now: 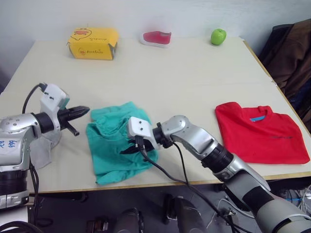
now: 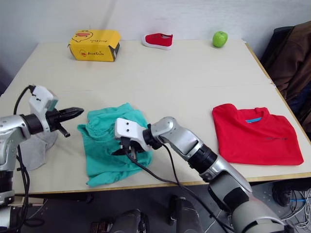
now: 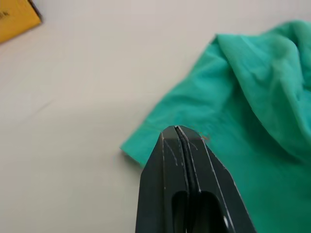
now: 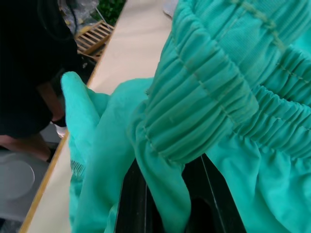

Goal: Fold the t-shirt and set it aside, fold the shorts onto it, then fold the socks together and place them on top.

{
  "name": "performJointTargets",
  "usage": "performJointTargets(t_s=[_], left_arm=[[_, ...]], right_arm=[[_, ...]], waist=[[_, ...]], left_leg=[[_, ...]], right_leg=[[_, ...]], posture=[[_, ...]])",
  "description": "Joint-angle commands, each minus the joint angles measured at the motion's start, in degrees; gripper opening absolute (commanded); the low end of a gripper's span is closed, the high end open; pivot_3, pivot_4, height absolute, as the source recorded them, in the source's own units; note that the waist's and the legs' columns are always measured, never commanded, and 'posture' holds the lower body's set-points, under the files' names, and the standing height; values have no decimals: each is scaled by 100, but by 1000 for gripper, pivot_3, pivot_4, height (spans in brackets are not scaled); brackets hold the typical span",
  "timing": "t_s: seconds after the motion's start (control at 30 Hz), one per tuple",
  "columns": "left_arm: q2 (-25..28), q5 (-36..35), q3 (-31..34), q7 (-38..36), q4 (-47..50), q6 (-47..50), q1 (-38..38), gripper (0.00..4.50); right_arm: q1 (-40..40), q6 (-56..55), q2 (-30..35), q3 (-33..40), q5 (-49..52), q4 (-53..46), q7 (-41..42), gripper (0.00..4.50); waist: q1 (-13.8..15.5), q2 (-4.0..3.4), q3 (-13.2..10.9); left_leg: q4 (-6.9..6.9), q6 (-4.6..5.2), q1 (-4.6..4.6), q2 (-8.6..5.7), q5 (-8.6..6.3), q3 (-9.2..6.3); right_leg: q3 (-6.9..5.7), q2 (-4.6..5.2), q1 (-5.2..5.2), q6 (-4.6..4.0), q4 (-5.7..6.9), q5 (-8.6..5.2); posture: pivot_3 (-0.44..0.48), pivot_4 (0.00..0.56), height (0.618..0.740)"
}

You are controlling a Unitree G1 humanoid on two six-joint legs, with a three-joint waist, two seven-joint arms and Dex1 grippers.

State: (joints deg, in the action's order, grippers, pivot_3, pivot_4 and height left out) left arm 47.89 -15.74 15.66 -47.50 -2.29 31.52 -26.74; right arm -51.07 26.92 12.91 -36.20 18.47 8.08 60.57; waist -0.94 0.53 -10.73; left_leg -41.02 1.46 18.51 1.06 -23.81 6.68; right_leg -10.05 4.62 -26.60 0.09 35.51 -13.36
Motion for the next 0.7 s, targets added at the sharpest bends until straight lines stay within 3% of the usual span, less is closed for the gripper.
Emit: performJointTargets(t_s=[0.03,0.2,0.33,0.43,0.5,0.63,0.7], left_arm=[[-127,-34,-227,98,46,-169,-520,0],[-319,-28,-673,-94,-158,-292,-1044,0],[-368,-273,-933,-542,99,-179,-1111,0],[-309,-614,-1291,-1323,597,-91,-881,0],[-315,-533,-1476,-1502,519,-212,-823,0],[-166,-262,-1877,-1913,271,-480,-693,0],[-95,-61,-2088,-2031,122,-653,-649,0]], right_arm=[[-14,391,-127,424,384,-278,305,1418],[-146,1364,-91,1261,1148,-892,319,3170],[-170,1851,39,1779,1471,-1192,172,3170],[171,1185,567,1302,586,-1203,155,2484],[562,258,976,756,-167,-1062,333,1764],[967,294,682,834,-86,-876,172,354],[1014,211,489,814,-213,-726,71,7]], waist=[[27,0,0],[33,-1,-1],[-8,-1,-1],[-43,-1,-1],[-29,-1,0],[-81,-8,-6],[-122,-16,-11]], left_leg=[[0,0,0,-1,0,0],[1,-1,0,-3,0,1],[2,-3,0,-2,0,2],[4,-4,0,-2,0,2],[4,-5,-3,-4,-1,1],[6,-8,-2,-4,0,7],[9,-15,-8,0,4,19]], right_leg=[[0,0,0,0,0,0],[1,-2,-1,1,1,0],[2,-6,-2,1,1,0],[1,-6,-2,0,0,0],[6,-5,0,1,-3,0],[12,-10,-3,2,-1,-1],[23,-18,-6,1,6,-2]], posture=[[0,150,740],[0,150,740],[0,150,740],[0,150,740],[0,150,740],[0,150,740],[0,150,740]])
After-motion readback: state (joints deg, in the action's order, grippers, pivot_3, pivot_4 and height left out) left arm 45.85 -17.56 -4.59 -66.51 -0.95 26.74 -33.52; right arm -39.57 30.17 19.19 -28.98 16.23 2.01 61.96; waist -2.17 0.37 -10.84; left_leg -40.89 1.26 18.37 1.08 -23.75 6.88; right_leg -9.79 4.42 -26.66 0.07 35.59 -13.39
